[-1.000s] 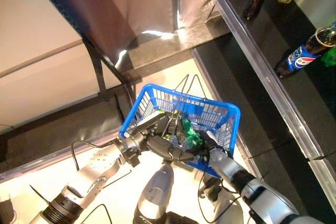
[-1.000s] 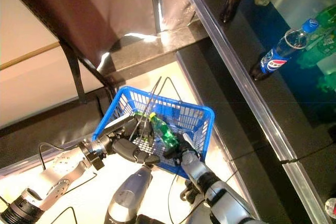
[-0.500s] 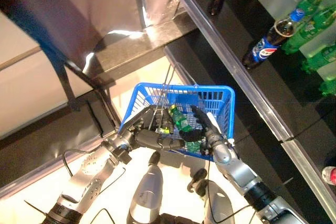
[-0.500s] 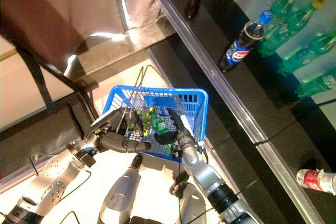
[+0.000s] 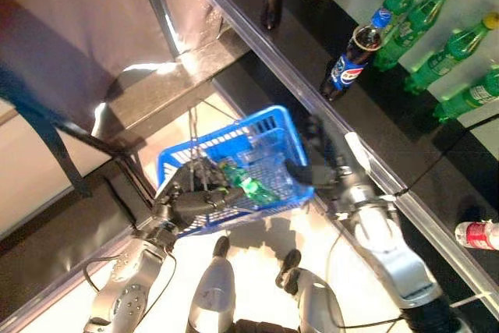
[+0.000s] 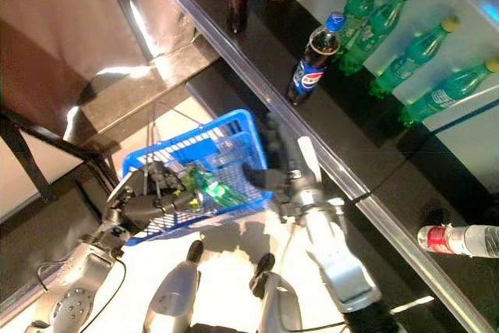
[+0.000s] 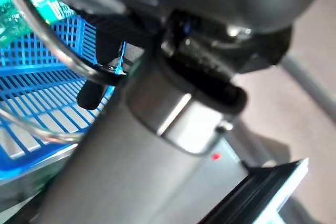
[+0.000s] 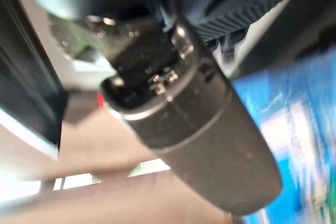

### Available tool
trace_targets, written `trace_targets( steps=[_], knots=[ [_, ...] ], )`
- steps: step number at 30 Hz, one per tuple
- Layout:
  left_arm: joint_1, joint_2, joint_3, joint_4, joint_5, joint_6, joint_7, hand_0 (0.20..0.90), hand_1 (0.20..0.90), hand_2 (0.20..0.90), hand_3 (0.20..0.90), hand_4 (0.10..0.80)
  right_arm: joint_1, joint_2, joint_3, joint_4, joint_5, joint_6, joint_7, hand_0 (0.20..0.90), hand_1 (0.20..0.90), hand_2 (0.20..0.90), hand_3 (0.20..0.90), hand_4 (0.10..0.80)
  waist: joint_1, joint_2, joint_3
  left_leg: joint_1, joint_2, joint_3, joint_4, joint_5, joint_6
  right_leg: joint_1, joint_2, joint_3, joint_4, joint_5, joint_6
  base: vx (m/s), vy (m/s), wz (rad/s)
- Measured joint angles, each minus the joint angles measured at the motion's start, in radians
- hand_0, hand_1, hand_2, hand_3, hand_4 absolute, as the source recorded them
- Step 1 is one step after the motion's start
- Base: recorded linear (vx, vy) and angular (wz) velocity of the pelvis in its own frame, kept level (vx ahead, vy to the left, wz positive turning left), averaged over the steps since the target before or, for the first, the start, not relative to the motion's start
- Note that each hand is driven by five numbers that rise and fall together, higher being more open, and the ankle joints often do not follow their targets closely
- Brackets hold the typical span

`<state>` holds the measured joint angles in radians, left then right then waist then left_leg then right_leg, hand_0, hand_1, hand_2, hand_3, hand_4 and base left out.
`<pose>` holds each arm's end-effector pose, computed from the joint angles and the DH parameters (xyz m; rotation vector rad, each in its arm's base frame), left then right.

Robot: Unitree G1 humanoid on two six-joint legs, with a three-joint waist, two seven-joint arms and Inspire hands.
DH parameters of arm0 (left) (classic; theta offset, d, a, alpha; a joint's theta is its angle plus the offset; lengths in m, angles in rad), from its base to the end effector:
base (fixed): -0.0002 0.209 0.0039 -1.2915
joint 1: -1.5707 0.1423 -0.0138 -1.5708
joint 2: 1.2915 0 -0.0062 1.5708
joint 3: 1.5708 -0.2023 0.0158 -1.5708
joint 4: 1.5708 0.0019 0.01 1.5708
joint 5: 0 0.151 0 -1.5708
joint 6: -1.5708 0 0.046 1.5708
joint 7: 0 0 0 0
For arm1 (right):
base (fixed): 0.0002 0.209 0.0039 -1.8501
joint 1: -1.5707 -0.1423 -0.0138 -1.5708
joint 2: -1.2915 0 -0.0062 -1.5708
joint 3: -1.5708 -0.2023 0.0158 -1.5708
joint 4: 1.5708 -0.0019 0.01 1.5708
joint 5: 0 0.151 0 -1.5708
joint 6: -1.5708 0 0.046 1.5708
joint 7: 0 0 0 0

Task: Pick up the drink and place into the basket.

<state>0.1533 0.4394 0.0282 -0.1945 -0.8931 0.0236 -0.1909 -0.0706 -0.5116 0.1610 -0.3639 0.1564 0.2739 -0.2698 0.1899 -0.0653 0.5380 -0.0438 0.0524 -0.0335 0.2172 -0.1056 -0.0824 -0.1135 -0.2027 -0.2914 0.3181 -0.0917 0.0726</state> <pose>0.1844 0.2351 0.0536 -0.4484 -0.0561 -0.2173 0.2189 -0.1882 0.1020 -0.3448 -0.1400 -0.0359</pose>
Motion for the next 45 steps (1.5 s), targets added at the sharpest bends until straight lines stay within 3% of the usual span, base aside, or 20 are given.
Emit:
trace_targets(
  steps=[4,8,13,18,25,31,33,35,37,41,42,45],
  knots=[
    [0.009,-0.023,0.058,0.031,-0.018,-0.005,0.057,0.3,0.3,0.3,0.2,0.1,0.053,-0.009,-0.03,-0.011,0.037,-0.015,0.029,0.9,0.9,0.9,0.9,0.8,-0.025,-0.002,-0.002,0.054,0.013,0.027,-0.044,0.002,-0.003,0.029,0.018,0.022,-0.027,0.004,0.001,0.015,-0.008,-0.19],
    [0.033,-0.062,0.084,0.077,-0.062,-0.014,0.111,0.3,0.3,0.3,0.2,0.1,0.113,-0.008,-0.028,-0.02,0.132,-0.067,0.153,0.9,0.9,0.9,0.9,0.8,-0.039,-0.003,-0.009,0.098,0.025,0.053,-0.087,0.006,-0.004,0.058,0.03,0.041,-0.073,0.018,0.004,0.005,-0.029,-0.19],
    [0.054,-0.104,0.085,0.195,-0.108,-0.088,0.166,0.3,0.3,0.3,0.2,0.1,0.169,0.011,-0.023,-0.012,0.29,-0.126,0.327,0.9,0.9,0.9,0.9,0.8,-0.062,-0.005,-0.038,0.135,0.031,0.081,-0.132,0.01,-0.001,0.095,0.045,0.055,-0.151,0.051,0.011,-0.018,-0.013,-0.14],
    [0.092,-0.124,0.06,0.394,-0.105,-0.146,0.228,0.3,0.3,0.3,0.2,0.1,0.24,0.098,-0.019,0.147,0.327,-0.185,0.464,0.9,0.9,0.9,0.9,0.8,-0.117,-0.04,-0.151,0.171,0.032,0.136,-0.191,0.017,0.006,0.114,0.054,0.094,-0.23,0.087,0.025,-0.012,0.029,-0.27],
    [0.088,-0.183,0.018,0.641,-0.105,-0.17,0.319,0.3,0.3,0.3,0.2,0.1,0.305,0.157,0.023,0.465,0.337,-0.21,0.493,0.9,0.9,0.9,0.9,0.8,-0.193,-0.058,-0.25,0.229,0.024,0.211,-0.236,0.018,0.009,0.132,0.063,0.166,-0.292,0.126,0.034,-0.008,0.037,-0.35],
    [0.037,-0.273,0.018,0.837,-0.106,-0.182,0.363,0.3,0.3,0.3,0.2,0.1,0.318,0.215,0.046,0.773,0.314,-0.235,0.419,0.9,0.9,0.9,0.9,0.8,-0.249,-0.031,-0.297,0.253,0.025,0.274,-0.257,0.025,0.021,0.14,0.077,0.218,-0.36,0.182,0.031,0.014,-0.04,-0.33],
    [0.042,-0.292,0.024,0.892,-0.112,-0.181,0.38,0.3,0.3,0.3,0.2,0.1,0.32,0.226,0.058,0.844,0.299,-0.233,0.371,0.9,0.9,0.9,0.9,0.8,-0.248,-0.012,-0.32,0.28,0.031,0.333,-0.276,0.026,0.02,0.136,0.064,0.174,-0.379,0.19,0.032,0.01,-0.2,-0.77],
    [0.047,-0.302,0.026,0.952,-0.127,-0.181,0.384,0.3,0.3,0.3,0.2,0.1,0.318,0.24,0.062,0.899,0.266,-0.233,0.329,0.9,0.9,0.9,0.9,0.8,-0.248,0.013,-0.338,0.305,0.043,0.389,-0.295,0.03,0.011,0.121,0.041,0.077,-0.344,0.189,0.032,-0.039,-0.205,-0.74],
    [0.058,-0.314,0.027,0.973,-0.151,-0.181,0.407,0.3,0.3,0.3,0.2,0.1,0.318,0.239,0.076,0.938,0.234,-0.235,0.305,0.9,0.9,0.9,0.9,0.8,-0.247,0.028,-0.353,0.311,0.058,0.422,-0.297,0.031,0.008,0.086,0.03,0.023,-0.301,0.189,0.025,0.0,-0.271,-0.51],
    [0.039,-0.323,0.039,1.036,-0.189,-0.187,0.434,0.3,0.3,0.3,0.2,0.1,0.3,0.229,0.099,0.996,0.165,-0.24,0.261,0.9,0.9,0.9,0.9,0.8,-0.244,0.051,-0.356,0.305,0.098,0.425,-0.264,0.033,0.005,0.076,0.09,0.052,-0.305,0.19,-0.013,0.041,-0.432,-0.36],
    [0.04,-0.323,0.043,1.051,-0.194,-0.192,0.446,0.3,0.3,0.3,0.2,0.1,0.299,0.227,0.103,1.0,0.149,-0.242,0.251,0.9,0.9,0.9,0.9,0.8,-0.248,0.054,-0.358,0.303,0.123,0.421,-0.246,0.033,0.006,0.072,0.105,0.052,-0.296,0.183,-0.024,0.076,-0.418,-0.34],
    [0.044,-0.323,0.087,1.095,-0.205,-0.214,0.479,0.3,0.3,0.3,0.2,0.1,0.275,0.227,0.112,1.026,0.099,-0.242,0.233,0.9,0.9,0.9,0.9,0.8,-0.242,0.047,-0.364,0.3,0.158,0.402,-0.176,0.033,0.008,0.057,0.135,0.055,-0.264,0.152,-0.064,0.098,-0.446,-0.42]
  ],
)
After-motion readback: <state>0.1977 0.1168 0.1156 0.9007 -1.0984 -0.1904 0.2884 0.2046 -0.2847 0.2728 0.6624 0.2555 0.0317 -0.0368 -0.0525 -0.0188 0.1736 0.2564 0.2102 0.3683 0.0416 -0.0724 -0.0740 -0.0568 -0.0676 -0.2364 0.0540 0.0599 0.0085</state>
